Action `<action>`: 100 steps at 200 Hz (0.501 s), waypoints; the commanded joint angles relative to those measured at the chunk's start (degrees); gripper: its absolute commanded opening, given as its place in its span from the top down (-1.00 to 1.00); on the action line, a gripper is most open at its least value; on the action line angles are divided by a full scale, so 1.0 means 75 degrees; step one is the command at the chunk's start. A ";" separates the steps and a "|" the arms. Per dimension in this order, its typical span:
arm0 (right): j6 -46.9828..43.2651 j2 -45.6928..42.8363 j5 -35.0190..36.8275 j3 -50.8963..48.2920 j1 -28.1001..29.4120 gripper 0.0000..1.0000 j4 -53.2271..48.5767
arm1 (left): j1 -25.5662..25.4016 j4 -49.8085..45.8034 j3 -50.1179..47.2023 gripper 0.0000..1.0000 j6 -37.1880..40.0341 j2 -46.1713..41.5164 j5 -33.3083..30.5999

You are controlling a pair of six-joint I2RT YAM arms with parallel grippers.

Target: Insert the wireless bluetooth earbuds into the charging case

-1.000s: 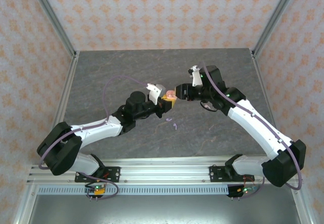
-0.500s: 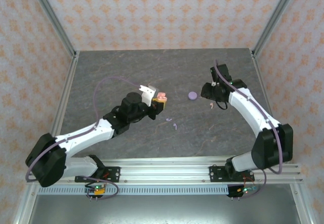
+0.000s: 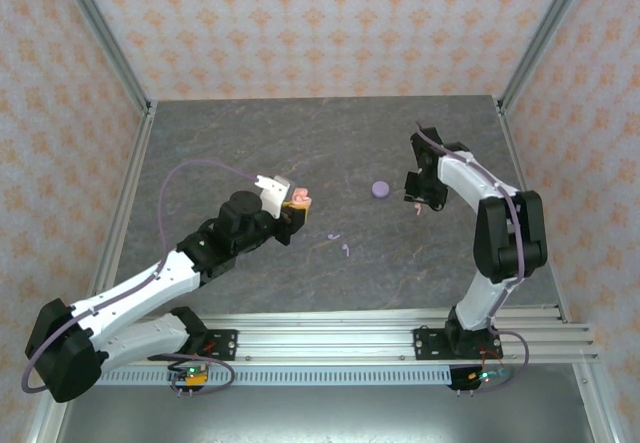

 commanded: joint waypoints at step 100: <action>0.0055 0.1509 0.0581 0.1280 -0.0024 0.27 -0.1027 | -0.0055 -0.0225 -0.0129 0.93 0.0223 -0.0327 -0.0219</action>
